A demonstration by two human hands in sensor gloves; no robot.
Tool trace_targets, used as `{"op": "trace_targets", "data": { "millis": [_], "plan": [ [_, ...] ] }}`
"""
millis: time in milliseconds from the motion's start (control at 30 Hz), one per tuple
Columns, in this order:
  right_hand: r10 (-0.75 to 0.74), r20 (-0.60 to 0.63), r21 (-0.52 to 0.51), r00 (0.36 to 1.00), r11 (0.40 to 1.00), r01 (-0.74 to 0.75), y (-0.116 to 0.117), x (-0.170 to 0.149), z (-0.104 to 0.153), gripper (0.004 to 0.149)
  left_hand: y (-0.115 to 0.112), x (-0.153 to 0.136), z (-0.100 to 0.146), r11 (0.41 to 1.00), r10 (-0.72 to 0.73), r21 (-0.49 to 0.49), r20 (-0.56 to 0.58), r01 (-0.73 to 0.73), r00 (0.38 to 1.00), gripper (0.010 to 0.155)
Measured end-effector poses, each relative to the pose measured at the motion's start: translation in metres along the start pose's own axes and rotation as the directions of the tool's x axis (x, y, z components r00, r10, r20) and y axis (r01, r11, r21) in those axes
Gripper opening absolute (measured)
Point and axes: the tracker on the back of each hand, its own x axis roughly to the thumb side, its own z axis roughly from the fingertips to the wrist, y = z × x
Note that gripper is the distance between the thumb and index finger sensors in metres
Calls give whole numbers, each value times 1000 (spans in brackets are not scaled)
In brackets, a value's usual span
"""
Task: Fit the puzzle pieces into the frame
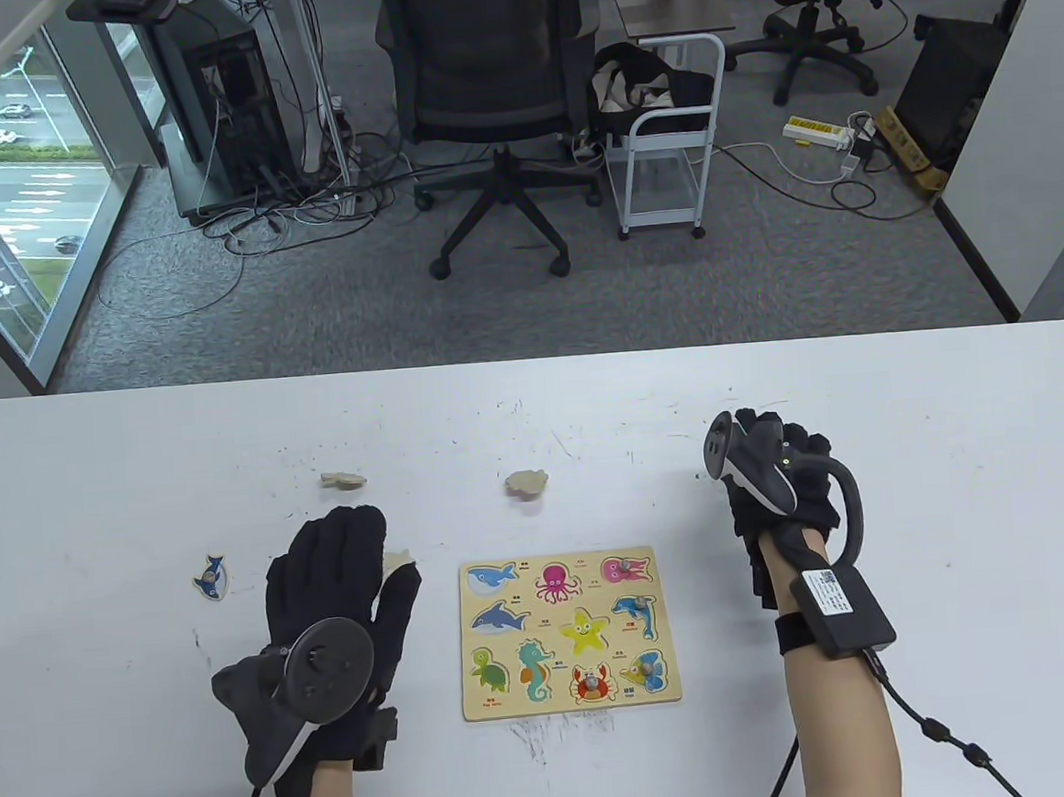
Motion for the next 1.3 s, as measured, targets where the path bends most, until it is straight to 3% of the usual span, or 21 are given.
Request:
{"op": "trace_targets", "data": {
  "millis": [200,367,467,800,900,1100,1300],
  "plan": [
    [-10,-44,107,999,994,15,35,7,-32,71,-1,-4,-2,1000,-13,1,-21,13,1000,70],
    [1,-97,153,995,988,14,52,6,-44,71,-4,-8,-4,1000,-18,-9,-36,18,999,70],
    [-44,-106,185,993,981,63,56,3,-46,65,-4,-10,-5,1000,-15,-13,-42,15,999,70],
    [-11,-149,111,989,993,27,49,2,-40,55,-7,-5,-5,999,-42,-30,-32,41,999,70],
    [-76,-152,102,985,990,92,43,-6,-37,51,-5,-7,-5,999,-35,-24,-35,34,999,70],
    [-223,-9,78,975,972,223,18,-25,-11,49,-4,-7,-5,999,-12,-30,-25,11,1000,70],
    [-425,283,101,860,905,413,-22,-38,48,49,-4,1,-4,997,50,-51,7,-50,999,70]
  ]
}}
